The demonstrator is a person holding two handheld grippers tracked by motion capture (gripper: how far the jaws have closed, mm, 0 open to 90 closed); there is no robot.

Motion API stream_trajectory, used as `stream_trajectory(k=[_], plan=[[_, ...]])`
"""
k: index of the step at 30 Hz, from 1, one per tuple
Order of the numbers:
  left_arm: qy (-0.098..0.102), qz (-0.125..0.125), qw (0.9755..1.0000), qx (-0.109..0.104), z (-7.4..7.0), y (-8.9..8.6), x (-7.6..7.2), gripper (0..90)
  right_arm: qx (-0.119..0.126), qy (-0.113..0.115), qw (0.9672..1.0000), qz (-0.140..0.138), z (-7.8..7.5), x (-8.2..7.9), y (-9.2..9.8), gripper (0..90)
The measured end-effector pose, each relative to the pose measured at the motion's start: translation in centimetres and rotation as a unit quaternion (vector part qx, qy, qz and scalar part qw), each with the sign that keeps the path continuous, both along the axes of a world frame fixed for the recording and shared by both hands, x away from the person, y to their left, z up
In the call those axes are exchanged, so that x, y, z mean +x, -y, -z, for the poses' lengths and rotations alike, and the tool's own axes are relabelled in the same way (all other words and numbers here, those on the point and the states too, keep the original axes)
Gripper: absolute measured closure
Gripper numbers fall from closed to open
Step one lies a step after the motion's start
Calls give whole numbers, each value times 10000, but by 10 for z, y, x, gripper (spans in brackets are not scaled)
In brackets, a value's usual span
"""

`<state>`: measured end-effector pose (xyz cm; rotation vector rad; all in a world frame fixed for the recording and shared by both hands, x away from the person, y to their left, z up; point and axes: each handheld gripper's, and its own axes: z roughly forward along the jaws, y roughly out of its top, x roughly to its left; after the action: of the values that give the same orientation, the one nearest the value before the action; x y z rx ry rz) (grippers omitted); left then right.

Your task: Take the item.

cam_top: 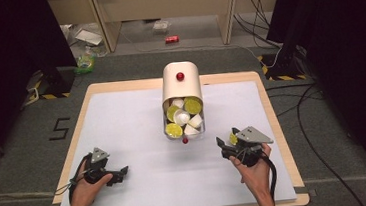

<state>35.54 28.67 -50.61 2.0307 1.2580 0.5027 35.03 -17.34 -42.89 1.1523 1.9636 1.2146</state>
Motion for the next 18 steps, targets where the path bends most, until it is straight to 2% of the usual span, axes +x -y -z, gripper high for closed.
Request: stream_trajectory(k=[18], plan=[[3,-1,10000,3,0,0,0,0,9,41,9997,-225,-1,-9,-10,262]])
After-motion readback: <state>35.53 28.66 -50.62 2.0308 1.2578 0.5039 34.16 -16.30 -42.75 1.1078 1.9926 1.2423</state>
